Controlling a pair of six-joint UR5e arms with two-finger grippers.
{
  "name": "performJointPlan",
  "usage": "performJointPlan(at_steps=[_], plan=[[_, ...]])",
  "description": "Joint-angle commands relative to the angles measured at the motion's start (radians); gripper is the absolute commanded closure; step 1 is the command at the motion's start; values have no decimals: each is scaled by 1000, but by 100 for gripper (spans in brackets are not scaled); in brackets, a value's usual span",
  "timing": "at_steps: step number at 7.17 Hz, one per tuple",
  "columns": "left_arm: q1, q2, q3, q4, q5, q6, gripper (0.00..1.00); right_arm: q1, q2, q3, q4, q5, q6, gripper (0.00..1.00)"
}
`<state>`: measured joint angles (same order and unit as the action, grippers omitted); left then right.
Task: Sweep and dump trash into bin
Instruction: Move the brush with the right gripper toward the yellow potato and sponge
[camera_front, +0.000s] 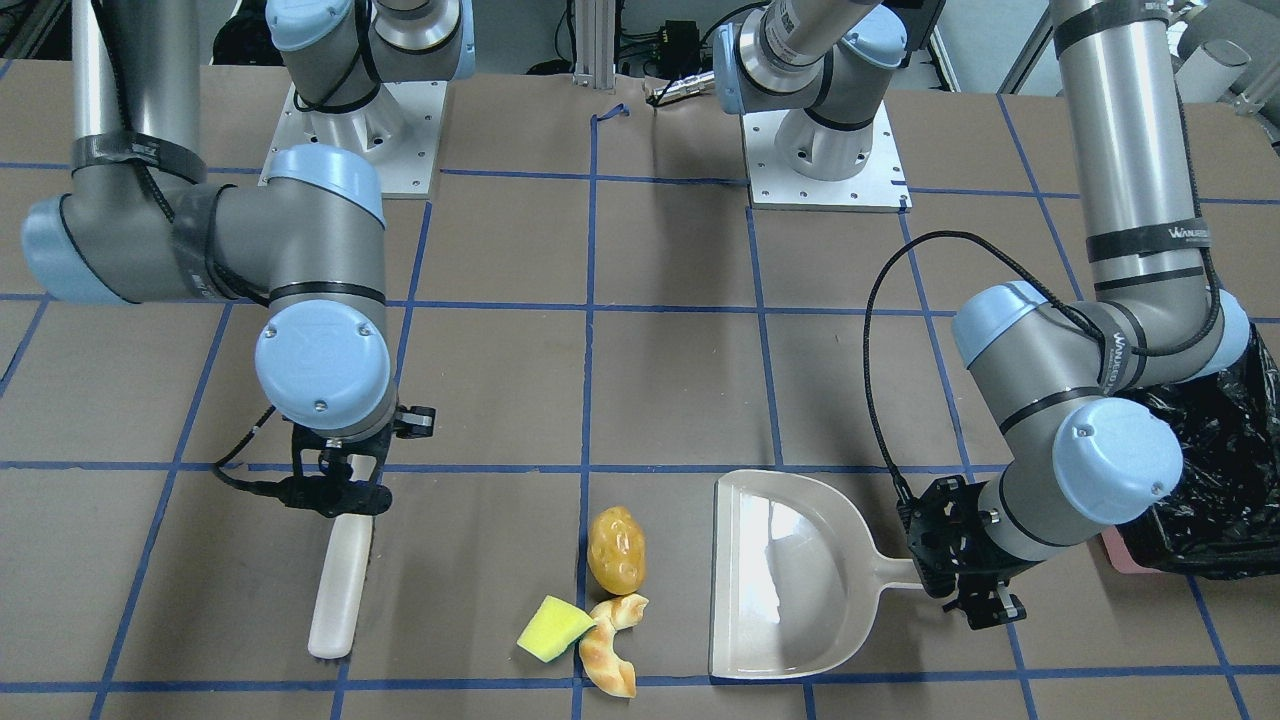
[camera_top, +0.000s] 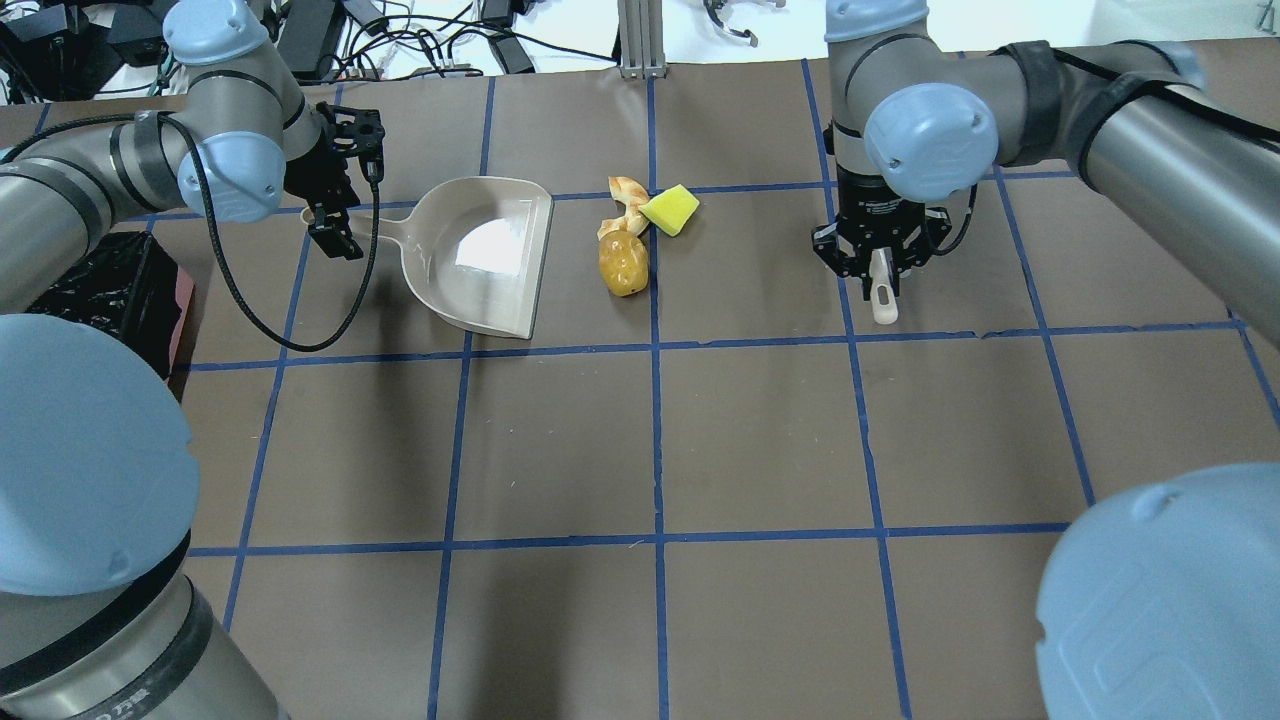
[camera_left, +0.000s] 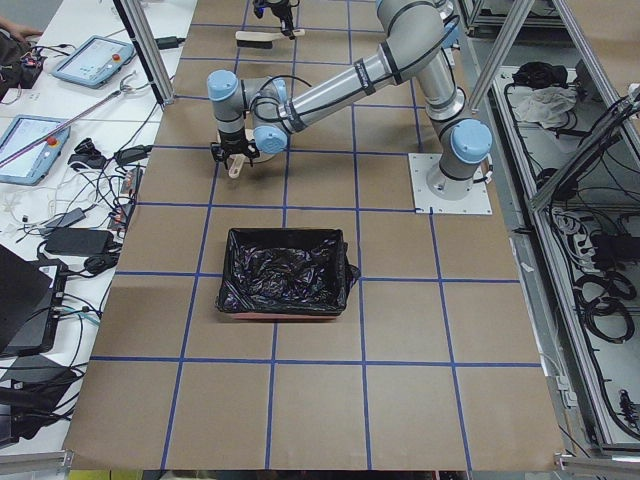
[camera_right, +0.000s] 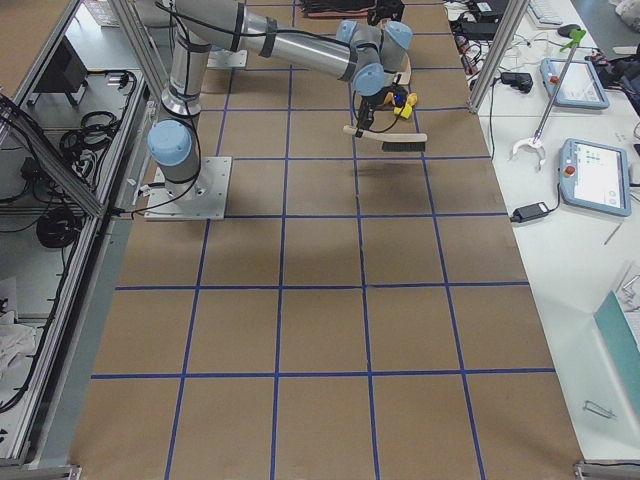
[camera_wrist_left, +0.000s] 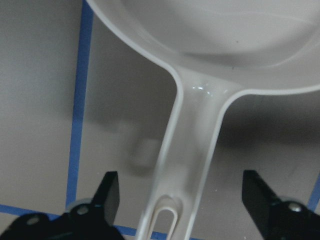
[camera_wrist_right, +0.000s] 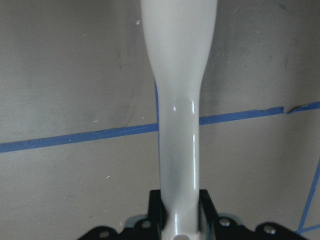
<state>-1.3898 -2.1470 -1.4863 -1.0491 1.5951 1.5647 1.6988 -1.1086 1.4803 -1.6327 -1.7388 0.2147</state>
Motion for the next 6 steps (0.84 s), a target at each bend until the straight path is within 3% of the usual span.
performJointPlan(at_steps=[1,6], plan=[[-3,-2,-2,3,-10,3,47,70,44,-72,92,50,49,81],[-9,-7,3,14,-29,26,57,137,88,-92,62,107,187,82]])
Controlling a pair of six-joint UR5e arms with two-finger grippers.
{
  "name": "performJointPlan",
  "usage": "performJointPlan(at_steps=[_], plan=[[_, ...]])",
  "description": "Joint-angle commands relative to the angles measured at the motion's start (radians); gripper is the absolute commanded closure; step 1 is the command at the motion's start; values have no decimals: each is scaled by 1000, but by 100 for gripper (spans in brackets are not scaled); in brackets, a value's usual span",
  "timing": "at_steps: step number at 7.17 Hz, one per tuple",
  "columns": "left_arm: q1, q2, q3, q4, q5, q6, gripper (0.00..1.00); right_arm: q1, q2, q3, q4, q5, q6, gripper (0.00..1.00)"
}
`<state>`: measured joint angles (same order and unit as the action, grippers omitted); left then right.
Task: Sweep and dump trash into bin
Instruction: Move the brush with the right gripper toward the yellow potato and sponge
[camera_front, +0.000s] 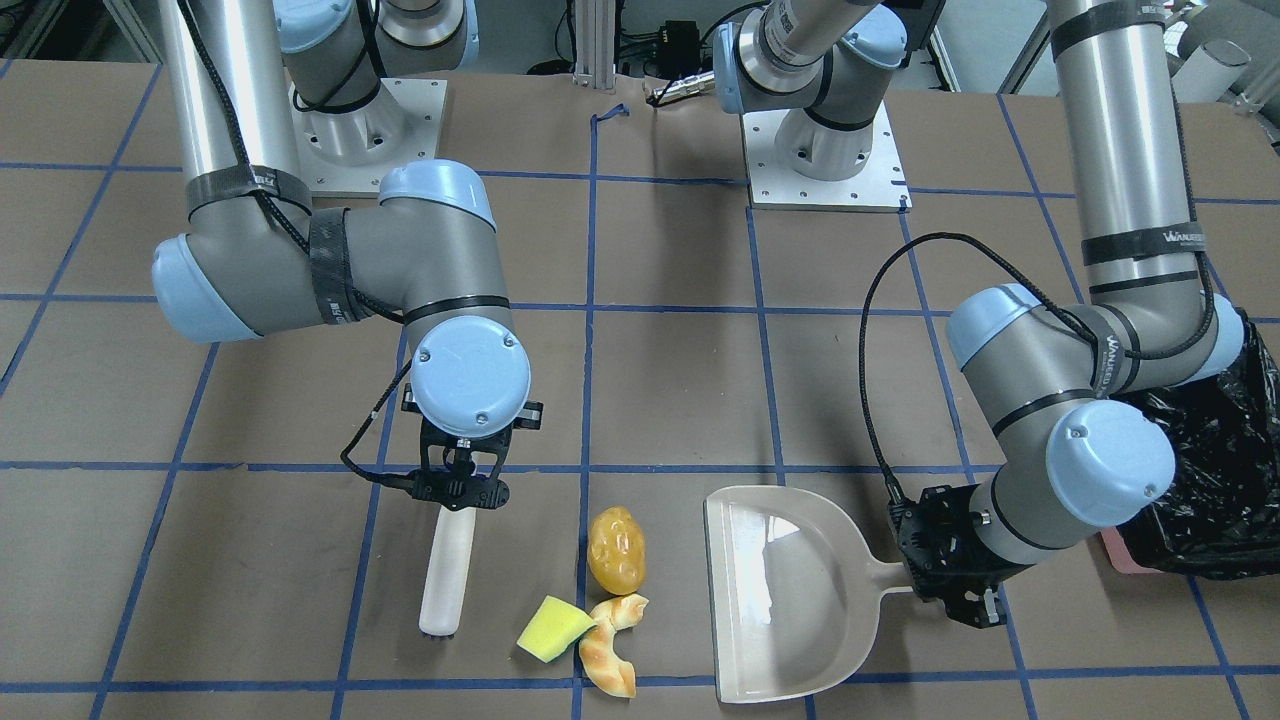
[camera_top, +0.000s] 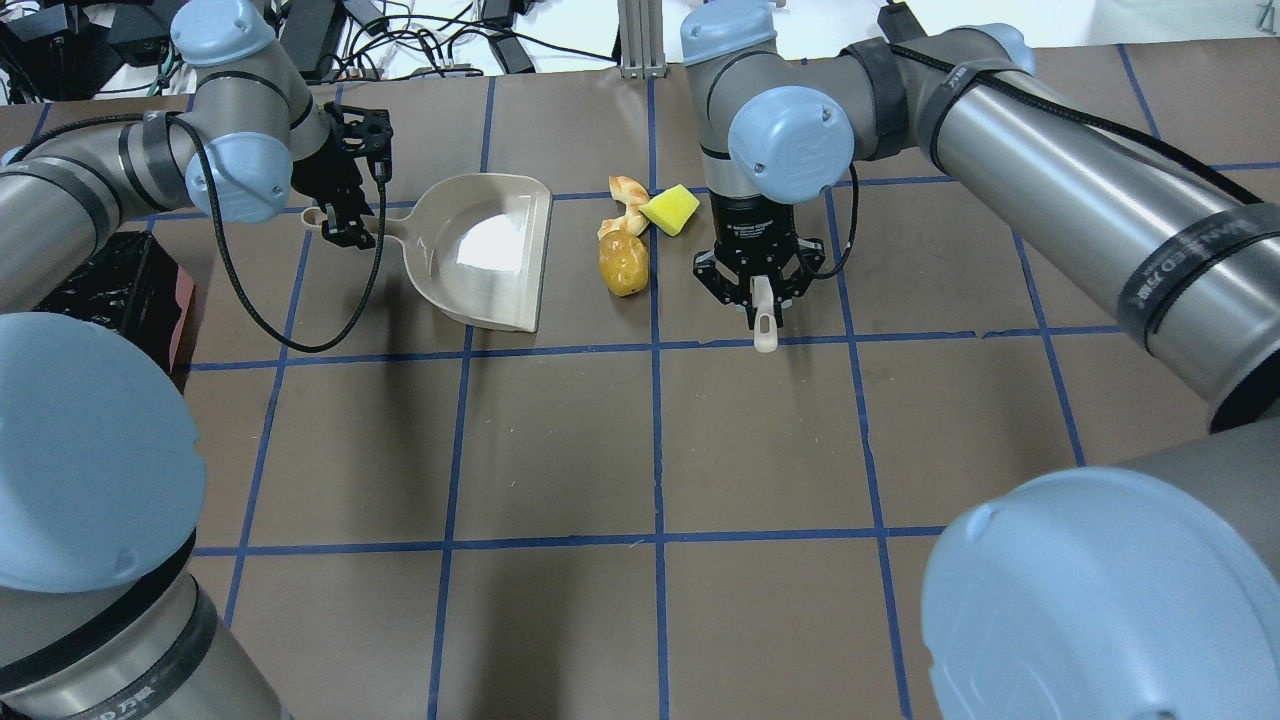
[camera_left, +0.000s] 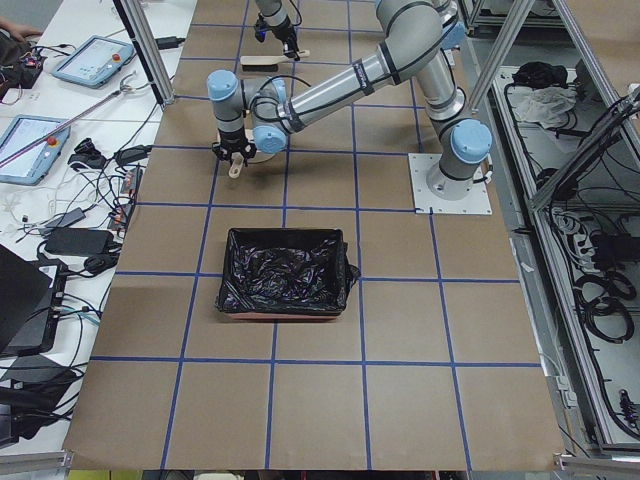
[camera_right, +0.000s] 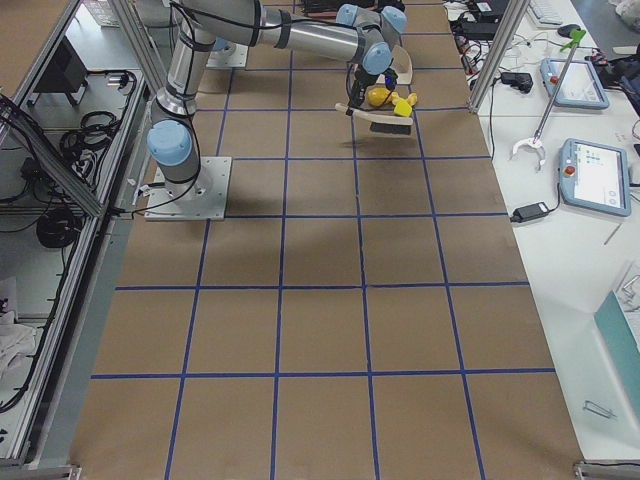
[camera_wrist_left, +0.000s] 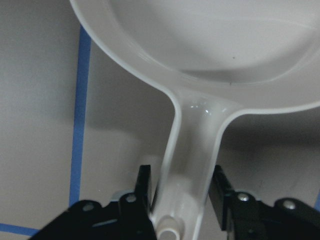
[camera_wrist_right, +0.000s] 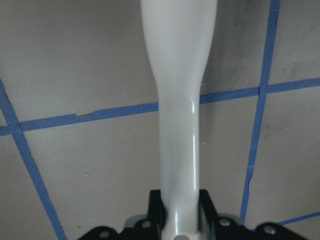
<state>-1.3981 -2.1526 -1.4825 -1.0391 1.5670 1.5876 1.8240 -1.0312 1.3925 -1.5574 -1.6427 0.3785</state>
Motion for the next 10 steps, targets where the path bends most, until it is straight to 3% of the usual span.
performJointPlan(at_steps=[1,5,6,7,10], plan=[[-1,-1,-1,4,1,6,66,18,22,-7,-19,12,33,82],[-1,2,5,10,16,8,81,32,23,-12,-24,24,66,82],[-4,2,4,30,60,38,93,41,22,-12,-23,36,76,82],[-12,3,2,40,71,38,97,41,20,-12,-23,34,79,82],[-22,20,-1,41,50,43,99,41,19,-13,-23,37,79,82]])
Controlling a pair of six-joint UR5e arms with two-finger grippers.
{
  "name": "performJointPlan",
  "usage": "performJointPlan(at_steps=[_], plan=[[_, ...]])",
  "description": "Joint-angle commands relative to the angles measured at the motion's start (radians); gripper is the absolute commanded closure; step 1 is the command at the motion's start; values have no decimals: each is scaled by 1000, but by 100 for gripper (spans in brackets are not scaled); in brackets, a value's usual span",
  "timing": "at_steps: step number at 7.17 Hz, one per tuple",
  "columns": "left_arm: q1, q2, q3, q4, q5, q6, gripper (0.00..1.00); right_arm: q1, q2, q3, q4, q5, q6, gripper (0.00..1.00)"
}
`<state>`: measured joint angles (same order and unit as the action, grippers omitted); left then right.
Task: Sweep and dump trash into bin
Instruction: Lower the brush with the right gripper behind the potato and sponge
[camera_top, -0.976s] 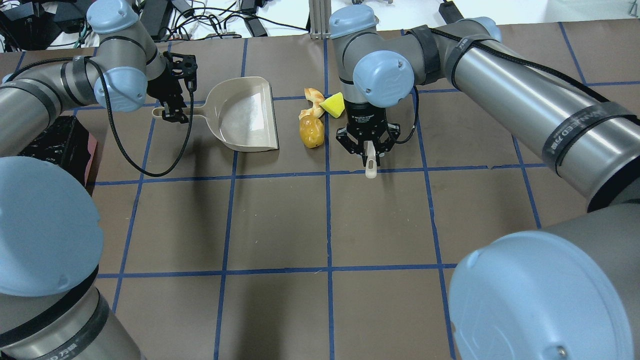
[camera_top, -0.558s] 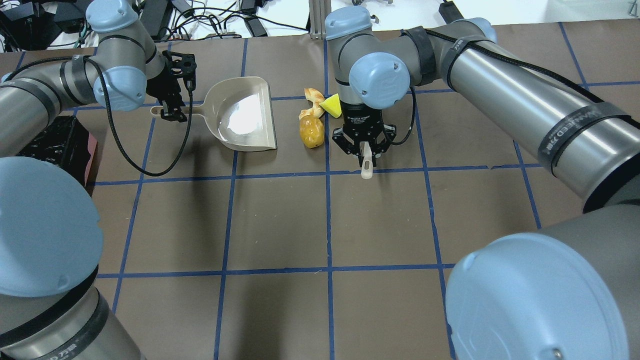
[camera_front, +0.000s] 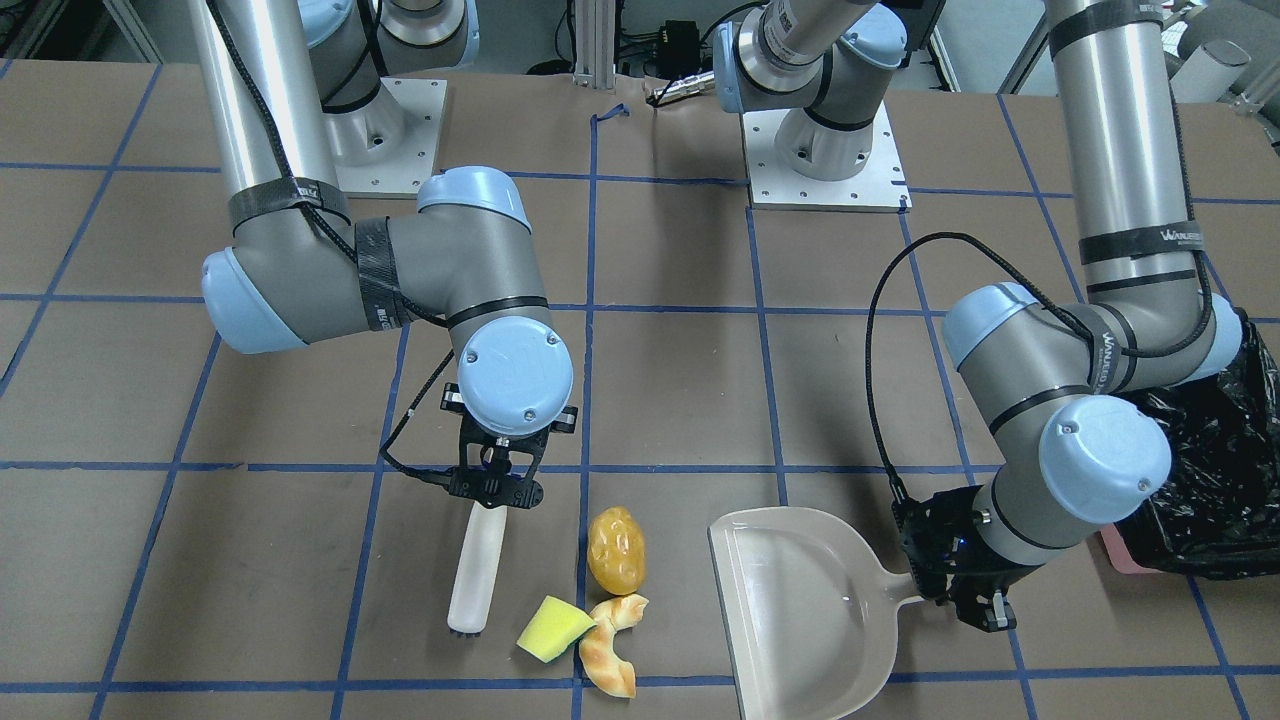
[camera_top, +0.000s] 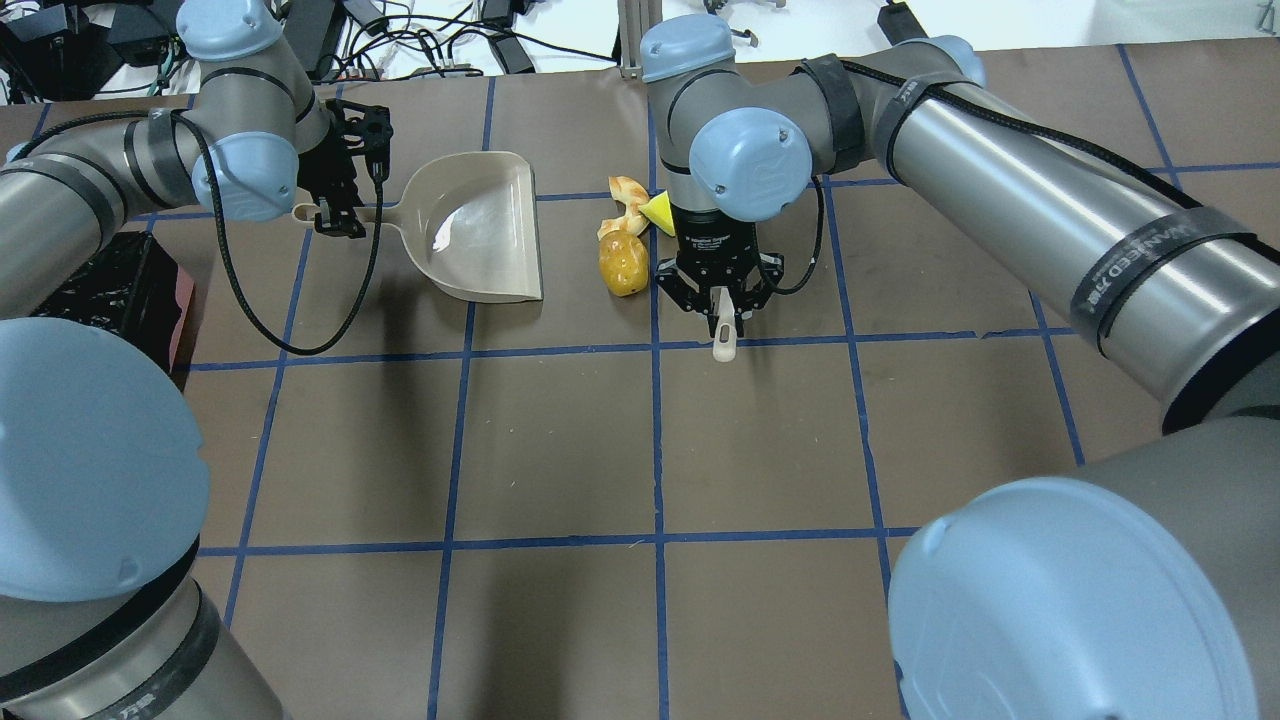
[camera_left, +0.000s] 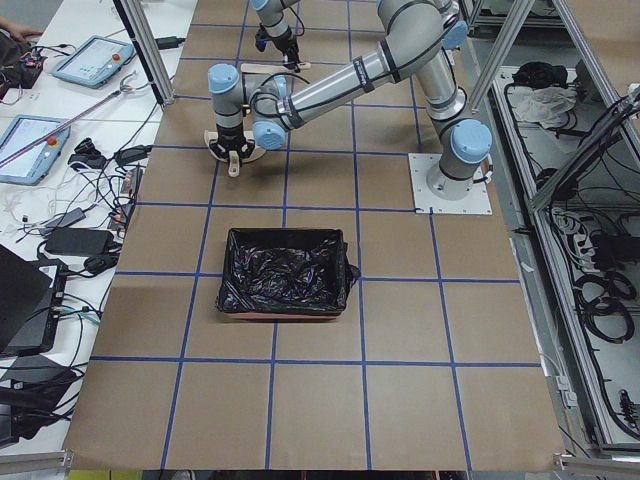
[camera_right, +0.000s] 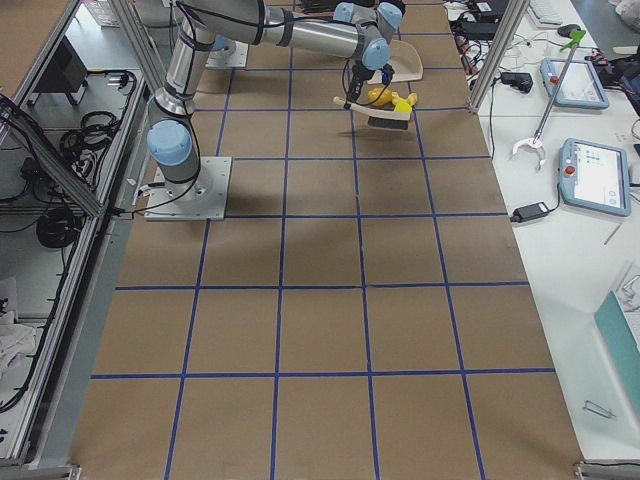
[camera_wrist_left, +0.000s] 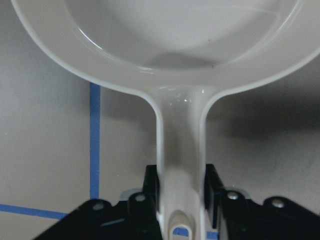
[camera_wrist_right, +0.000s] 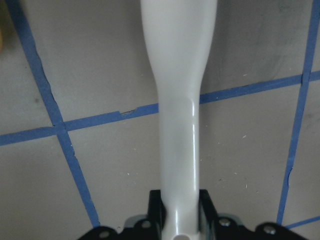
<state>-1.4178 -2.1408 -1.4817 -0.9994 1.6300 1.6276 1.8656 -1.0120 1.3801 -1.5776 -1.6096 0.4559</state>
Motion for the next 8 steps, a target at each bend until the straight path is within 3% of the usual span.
performJointPlan(at_steps=[1,8], plan=[[-3,13,-5,-1,-27,3,99,1,0,-6,-2,5,1,82],[-3,16,-17,-11,-19,38,100,3,0,-10,2,5,15,81]])
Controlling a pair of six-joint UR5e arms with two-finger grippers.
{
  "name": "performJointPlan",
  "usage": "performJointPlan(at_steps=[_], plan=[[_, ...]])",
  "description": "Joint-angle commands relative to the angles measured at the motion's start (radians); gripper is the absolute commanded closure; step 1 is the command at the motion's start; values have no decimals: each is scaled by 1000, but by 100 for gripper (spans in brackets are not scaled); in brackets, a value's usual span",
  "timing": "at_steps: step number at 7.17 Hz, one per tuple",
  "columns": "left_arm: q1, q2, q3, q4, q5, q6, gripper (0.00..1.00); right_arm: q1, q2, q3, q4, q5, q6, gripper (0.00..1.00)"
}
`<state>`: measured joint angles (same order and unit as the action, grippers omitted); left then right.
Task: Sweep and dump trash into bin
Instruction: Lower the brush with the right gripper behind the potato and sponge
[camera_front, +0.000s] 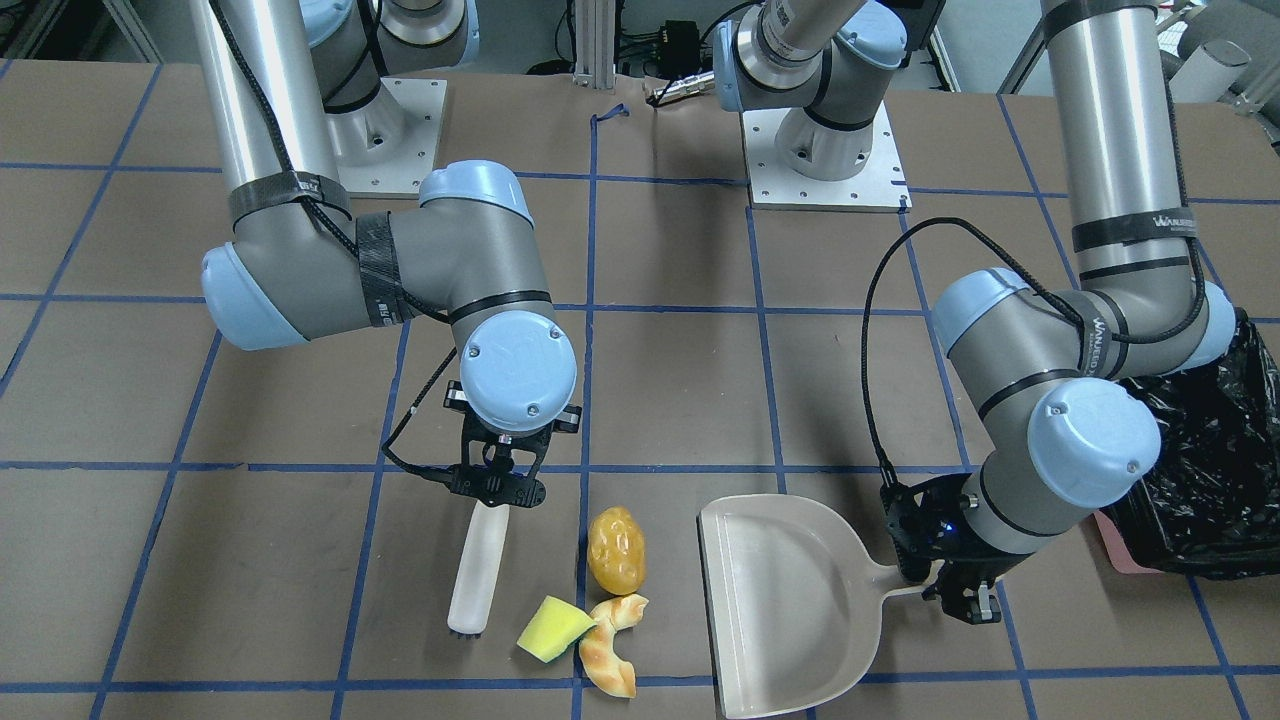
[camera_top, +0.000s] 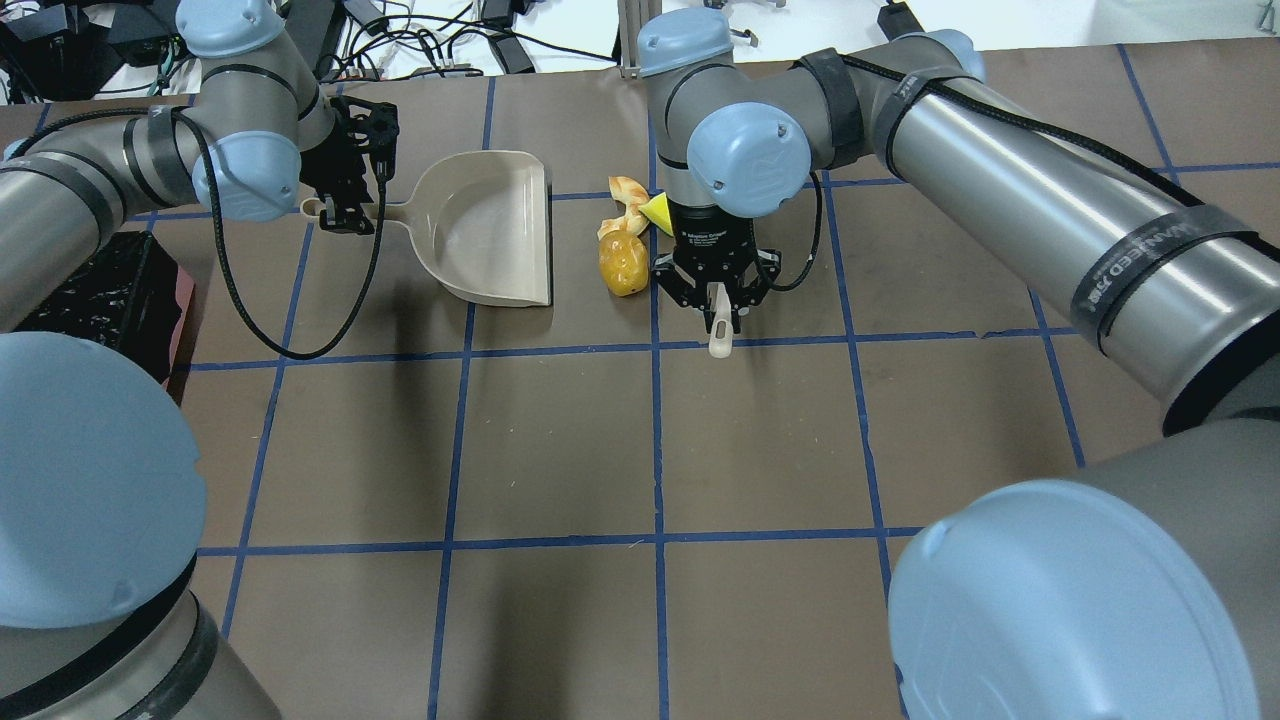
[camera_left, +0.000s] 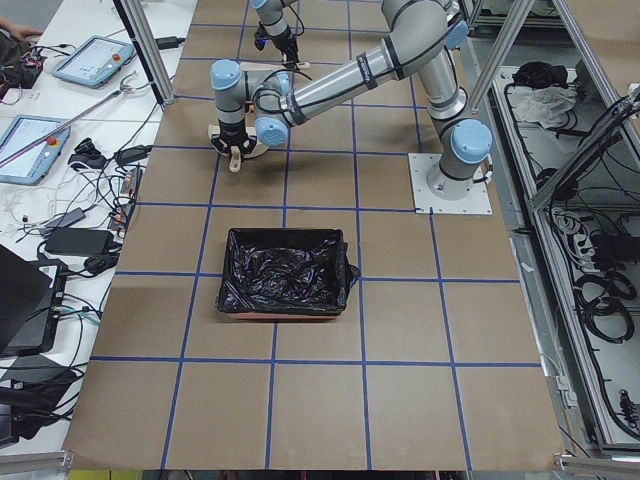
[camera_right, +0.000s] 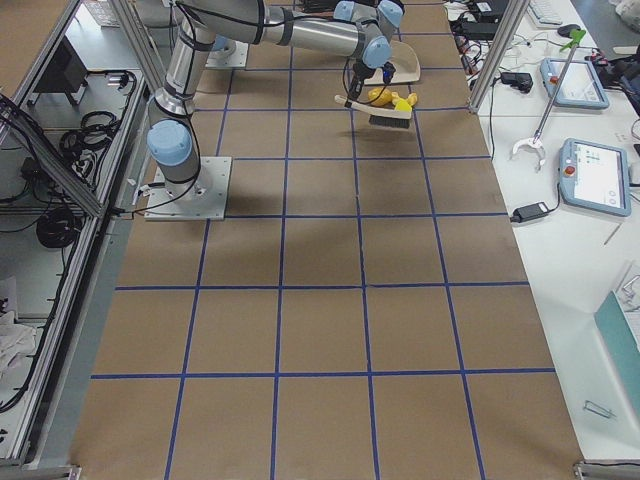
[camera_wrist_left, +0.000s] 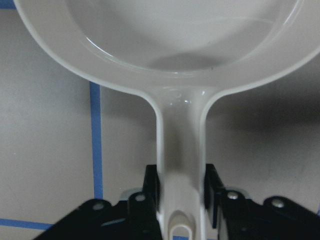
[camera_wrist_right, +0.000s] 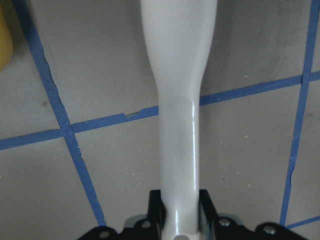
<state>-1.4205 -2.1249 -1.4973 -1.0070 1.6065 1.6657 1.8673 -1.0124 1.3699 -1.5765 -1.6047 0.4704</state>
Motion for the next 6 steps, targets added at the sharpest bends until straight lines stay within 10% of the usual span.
performJointPlan(at_steps=[1,6], plan=[[-2,-1,-1,-4,4,0,100,4,0,0,1,6,1,81],[-2,-1,0,-12,9,6,100,4,0,0,4,5,1,81]])
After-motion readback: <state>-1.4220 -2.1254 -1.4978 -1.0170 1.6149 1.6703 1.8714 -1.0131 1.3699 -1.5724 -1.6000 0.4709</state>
